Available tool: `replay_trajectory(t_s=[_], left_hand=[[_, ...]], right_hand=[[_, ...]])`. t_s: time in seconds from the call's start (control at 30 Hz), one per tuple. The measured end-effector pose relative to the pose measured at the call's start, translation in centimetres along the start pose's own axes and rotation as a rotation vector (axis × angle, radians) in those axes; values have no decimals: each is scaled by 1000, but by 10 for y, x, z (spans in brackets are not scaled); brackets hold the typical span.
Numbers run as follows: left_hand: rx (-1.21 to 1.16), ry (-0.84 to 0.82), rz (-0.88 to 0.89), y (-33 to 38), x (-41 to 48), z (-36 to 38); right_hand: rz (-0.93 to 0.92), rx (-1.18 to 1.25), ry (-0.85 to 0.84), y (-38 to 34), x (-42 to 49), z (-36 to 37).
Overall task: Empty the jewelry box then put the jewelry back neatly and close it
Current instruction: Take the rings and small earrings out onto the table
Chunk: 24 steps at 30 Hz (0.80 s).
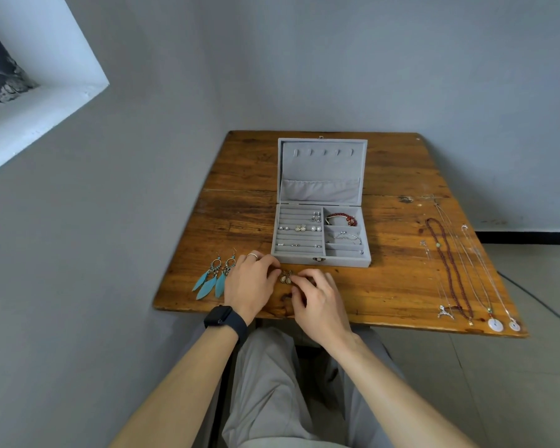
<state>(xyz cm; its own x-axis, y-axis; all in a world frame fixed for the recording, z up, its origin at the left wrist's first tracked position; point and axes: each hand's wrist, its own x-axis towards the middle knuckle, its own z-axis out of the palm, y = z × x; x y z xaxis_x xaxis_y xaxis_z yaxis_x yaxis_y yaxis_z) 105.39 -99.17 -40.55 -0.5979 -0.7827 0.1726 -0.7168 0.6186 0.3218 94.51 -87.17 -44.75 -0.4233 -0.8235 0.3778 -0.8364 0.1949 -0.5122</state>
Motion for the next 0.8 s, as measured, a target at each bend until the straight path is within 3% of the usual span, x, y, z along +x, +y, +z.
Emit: replay_trajectory(t_s=[0.53,0.8], left_hand=[[38,12,51,-2,-16,4],[179,45,249,-15,0,-17]], right_hand=[[32,66,-32,1,2,-7],[-26,86,-250,14,27,-50]])
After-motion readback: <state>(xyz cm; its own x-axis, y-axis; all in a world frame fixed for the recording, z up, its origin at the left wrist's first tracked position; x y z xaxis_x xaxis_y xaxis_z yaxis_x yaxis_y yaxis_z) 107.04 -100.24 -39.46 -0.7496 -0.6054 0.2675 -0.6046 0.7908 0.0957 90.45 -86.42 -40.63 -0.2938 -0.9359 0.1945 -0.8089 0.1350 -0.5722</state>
